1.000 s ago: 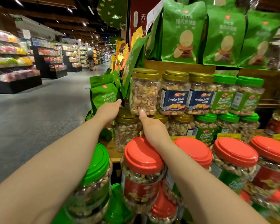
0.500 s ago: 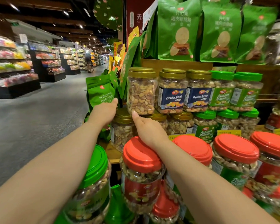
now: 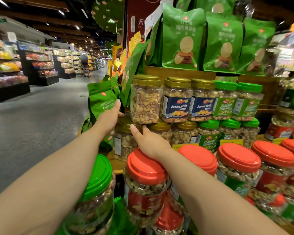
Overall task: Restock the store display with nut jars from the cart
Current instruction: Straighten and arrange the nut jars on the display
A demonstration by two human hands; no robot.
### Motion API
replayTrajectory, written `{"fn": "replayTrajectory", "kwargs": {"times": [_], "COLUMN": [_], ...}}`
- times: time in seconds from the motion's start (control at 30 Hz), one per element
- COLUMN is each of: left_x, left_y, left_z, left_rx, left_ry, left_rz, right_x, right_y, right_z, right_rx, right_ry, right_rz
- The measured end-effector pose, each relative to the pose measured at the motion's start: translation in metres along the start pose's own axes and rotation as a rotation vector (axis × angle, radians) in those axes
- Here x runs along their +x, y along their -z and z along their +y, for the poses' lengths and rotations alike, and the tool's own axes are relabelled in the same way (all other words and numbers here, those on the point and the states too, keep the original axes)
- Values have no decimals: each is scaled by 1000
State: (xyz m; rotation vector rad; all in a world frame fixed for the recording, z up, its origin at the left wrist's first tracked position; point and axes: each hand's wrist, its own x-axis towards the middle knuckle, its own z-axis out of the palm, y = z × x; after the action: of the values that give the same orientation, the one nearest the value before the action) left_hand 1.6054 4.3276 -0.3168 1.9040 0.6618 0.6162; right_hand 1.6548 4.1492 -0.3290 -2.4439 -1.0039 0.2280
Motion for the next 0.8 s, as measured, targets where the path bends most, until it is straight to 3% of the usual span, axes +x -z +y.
{"fn": "replayTrajectory", "kwargs": {"times": [0.13, 0.3, 0.47, 0.67, 0.8], "left_x": [-4, 42, 48, 0, 2], "left_y": [-3, -10, -12, -3, -4], "left_z": [6, -36, -40, 2, 1], "left_rx": [35, -102, -183, 37, 154], "left_ry": [-3, 73, 96, -2, -36], "left_rz": [26, -108, -139, -14, 35], "right_x": [1, -8, -14, -6, -9], "right_y": [0, 0, 1, 1, 0], "right_z": [0, 2, -4, -9, -2], "right_rx": [58, 184, 84, -17, 104], "right_ry": [4, 109, 89, 0, 73], "right_rz": [71, 287, 167, 38, 269]}}
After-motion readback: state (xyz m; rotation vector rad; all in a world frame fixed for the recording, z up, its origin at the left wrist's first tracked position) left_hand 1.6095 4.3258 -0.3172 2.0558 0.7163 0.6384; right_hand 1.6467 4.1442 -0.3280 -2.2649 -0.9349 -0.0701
